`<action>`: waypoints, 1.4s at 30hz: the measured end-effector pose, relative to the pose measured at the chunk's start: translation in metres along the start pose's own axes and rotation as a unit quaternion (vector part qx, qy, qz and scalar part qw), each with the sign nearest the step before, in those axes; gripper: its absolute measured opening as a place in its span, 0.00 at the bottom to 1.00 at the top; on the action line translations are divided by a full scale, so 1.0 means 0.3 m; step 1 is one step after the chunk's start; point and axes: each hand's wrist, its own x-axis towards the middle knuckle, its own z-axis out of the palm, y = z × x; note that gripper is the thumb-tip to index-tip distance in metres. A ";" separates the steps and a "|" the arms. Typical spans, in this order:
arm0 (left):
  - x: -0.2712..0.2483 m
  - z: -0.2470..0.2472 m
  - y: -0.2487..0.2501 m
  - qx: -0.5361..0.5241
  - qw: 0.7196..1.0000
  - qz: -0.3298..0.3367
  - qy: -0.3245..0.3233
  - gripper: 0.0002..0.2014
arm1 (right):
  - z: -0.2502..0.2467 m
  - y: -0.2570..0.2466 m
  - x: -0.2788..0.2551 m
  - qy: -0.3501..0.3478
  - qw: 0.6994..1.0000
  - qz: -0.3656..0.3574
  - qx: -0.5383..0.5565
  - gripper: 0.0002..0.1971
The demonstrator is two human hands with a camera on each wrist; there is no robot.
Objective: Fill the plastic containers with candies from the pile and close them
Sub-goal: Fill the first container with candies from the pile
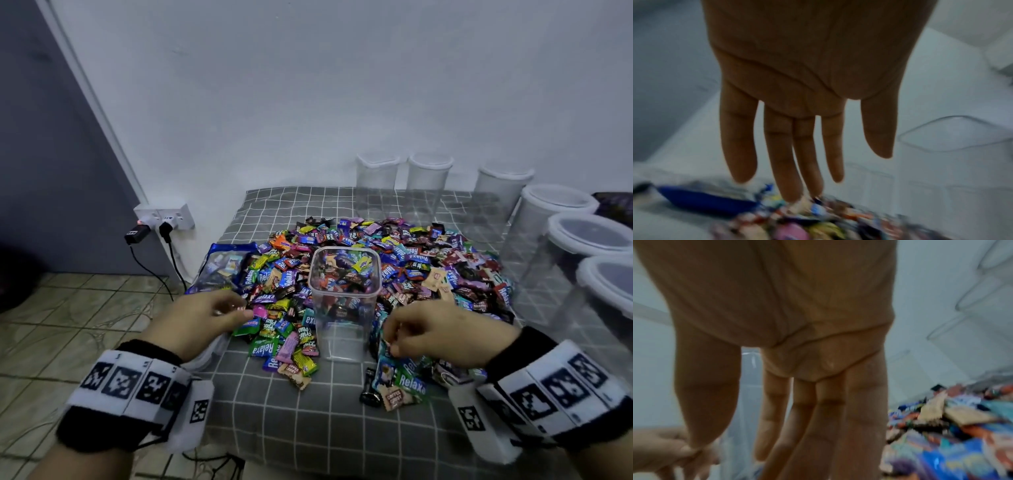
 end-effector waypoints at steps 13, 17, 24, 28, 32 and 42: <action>0.134 0.204 0.178 -0.017 0.945 0.050 -0.323 0.11 | 0.103 0.009 0.062 -0.136 0.978 0.011 -0.159 0.17; 0.173 0.189 0.175 -0.003 0.955 0.044 -0.293 0.12 | 0.073 0.027 0.091 -0.114 0.978 0.027 -0.170 0.15; 0.227 0.189 0.175 -0.037 0.968 0.012 -0.249 0.16 | 0.023 0.050 0.172 -0.098 0.982 0.052 -0.151 0.14; 0.276 0.190 0.182 -0.049 0.971 -0.006 -0.234 0.18 | -0.008 0.054 0.217 -0.082 0.987 0.059 -0.129 0.13; 0.314 0.174 0.193 -0.081 0.963 -0.025 -0.256 0.18 | -0.032 0.051 0.240 -0.065 0.988 0.064 -0.125 0.13; 0.366 0.035 0.260 0.039 0.990 0.043 -0.128 0.08 | -0.126 0.036 0.232 0.068 0.991 0.062 -0.093 0.12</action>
